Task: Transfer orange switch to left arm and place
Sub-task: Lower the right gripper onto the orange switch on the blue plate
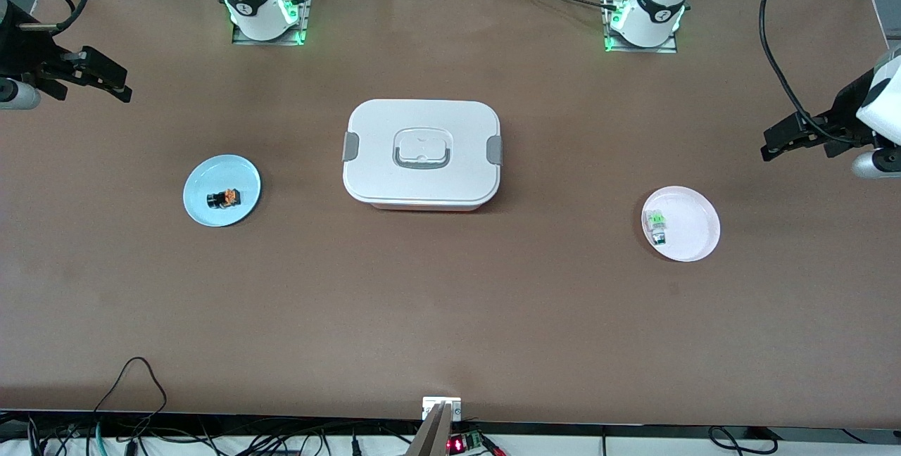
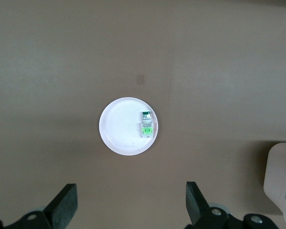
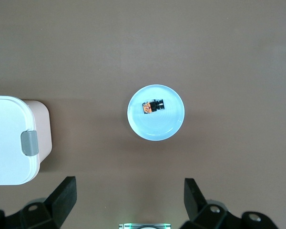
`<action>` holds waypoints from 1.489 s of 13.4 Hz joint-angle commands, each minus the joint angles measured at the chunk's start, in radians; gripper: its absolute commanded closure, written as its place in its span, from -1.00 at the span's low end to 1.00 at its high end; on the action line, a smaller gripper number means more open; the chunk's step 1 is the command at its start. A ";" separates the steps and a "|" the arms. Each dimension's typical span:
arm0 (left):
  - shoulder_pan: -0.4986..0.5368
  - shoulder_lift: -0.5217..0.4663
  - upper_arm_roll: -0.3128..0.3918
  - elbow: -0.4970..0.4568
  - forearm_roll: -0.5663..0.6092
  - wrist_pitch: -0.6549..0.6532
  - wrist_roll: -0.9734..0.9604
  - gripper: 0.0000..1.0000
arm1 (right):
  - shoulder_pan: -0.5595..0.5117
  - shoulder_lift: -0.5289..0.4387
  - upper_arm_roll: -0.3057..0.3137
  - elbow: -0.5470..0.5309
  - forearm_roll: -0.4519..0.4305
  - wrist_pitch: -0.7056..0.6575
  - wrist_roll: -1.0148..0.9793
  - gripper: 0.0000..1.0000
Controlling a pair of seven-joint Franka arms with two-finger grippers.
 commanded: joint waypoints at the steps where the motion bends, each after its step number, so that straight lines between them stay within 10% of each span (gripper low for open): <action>1: 0.006 -0.002 -0.004 0.020 -0.017 -0.020 0.021 -1.00 | 0.004 -0.001 0.001 0.005 -0.016 -0.025 0.007 -1.00; 11: 0.006 -0.002 0.002 0.020 -0.043 -0.022 0.019 -1.00 | -0.004 0.163 -0.005 -0.052 -0.019 -0.008 0.000 -1.00; 20: 0.006 -0.002 0.000 0.020 -0.051 -0.022 0.018 -1.00 | -0.073 0.325 -0.013 -0.376 -0.013 0.594 -0.312 -1.00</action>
